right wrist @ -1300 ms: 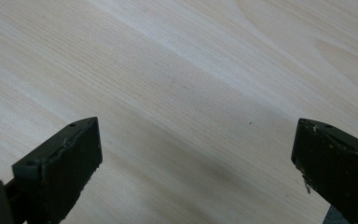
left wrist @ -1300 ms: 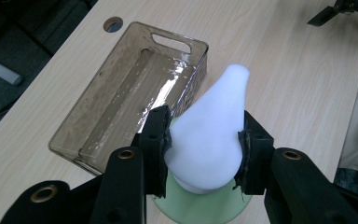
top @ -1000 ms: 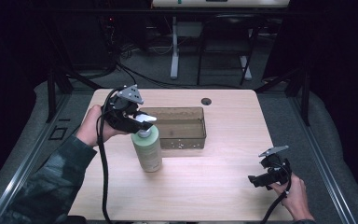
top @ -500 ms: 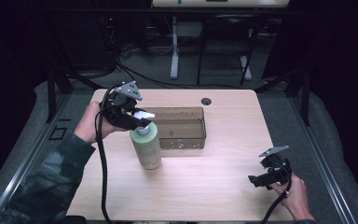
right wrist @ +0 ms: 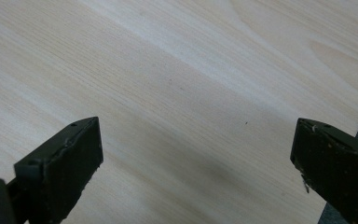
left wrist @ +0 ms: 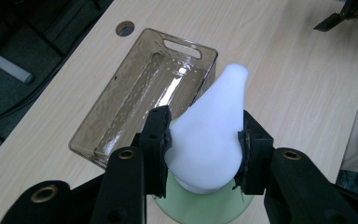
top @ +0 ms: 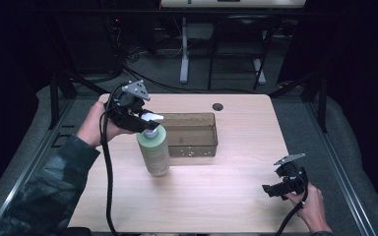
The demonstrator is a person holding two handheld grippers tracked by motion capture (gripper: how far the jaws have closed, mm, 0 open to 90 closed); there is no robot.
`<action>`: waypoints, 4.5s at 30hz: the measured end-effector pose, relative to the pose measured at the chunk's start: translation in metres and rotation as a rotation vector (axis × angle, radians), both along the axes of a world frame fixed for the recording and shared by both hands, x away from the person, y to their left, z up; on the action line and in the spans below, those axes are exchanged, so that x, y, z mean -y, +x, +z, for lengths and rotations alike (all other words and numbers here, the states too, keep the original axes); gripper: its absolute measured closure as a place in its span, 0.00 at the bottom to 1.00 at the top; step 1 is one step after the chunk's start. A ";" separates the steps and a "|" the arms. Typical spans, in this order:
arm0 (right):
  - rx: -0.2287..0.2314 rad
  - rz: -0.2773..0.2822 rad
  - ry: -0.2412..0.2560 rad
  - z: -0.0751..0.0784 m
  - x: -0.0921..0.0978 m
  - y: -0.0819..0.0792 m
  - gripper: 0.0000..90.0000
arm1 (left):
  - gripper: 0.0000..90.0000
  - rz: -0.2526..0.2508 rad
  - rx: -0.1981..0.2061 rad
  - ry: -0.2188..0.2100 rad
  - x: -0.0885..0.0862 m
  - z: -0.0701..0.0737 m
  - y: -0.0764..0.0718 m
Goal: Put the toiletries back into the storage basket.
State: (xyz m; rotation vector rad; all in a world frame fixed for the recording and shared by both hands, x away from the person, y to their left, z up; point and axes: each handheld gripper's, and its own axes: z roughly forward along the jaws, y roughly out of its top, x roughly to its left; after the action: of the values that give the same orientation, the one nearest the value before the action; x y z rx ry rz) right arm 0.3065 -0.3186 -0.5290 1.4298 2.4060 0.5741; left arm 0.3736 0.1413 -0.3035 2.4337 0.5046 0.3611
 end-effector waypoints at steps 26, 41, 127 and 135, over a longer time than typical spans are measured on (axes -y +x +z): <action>-0.003 -0.004 -0.003 0.000 -0.001 0.000 0.02 | 0.69 0.006 0.020 0.005 -0.001 0.028 0.004; -0.006 -0.006 -0.001 0.000 -0.001 0.000 0.02 | 0.69 0.014 0.031 0.009 0.001 0.045 0.010; -0.005 -0.005 -0.007 -0.002 0.000 -0.001 0.03 | 0.69 0.241 0.046 0.028 0.016 0.055 0.102; -0.009 -0.004 -0.004 -0.002 -0.001 -0.002 0.03 | 0.69 0.253 0.040 0.023 0.018 0.047 0.109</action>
State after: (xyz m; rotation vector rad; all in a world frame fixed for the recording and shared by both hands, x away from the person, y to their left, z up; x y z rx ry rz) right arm 0.3045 -0.3172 -0.5312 1.4379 2.4094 0.5627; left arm 0.4825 0.1233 -0.2561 2.3837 0.7980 0.5229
